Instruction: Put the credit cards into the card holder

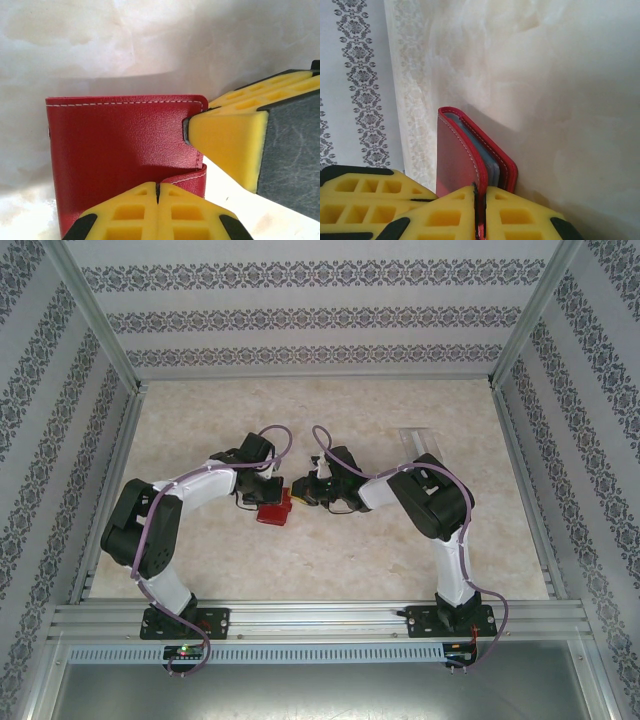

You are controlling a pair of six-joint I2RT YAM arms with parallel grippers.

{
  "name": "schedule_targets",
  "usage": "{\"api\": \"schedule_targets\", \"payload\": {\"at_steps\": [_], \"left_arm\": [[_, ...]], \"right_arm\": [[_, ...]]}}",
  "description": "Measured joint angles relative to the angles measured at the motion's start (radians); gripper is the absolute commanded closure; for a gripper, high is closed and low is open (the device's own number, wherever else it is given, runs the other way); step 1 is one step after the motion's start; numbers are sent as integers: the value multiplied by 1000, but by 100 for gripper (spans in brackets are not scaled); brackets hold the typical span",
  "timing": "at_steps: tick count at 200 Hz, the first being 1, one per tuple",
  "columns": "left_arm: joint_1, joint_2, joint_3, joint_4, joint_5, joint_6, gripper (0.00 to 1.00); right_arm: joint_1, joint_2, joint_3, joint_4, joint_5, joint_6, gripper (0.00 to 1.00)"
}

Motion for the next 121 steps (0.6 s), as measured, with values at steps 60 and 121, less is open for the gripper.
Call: {"api": "schedule_targets", "payload": {"at_steps": [60,121], "left_arm": [[19,27,16,5,16,19,100],[24,58,11,31,46,24,100]], "right_arm": [[0,0,0,-4,1,0,90],[0,0,0,-16,3,0,90]]}}
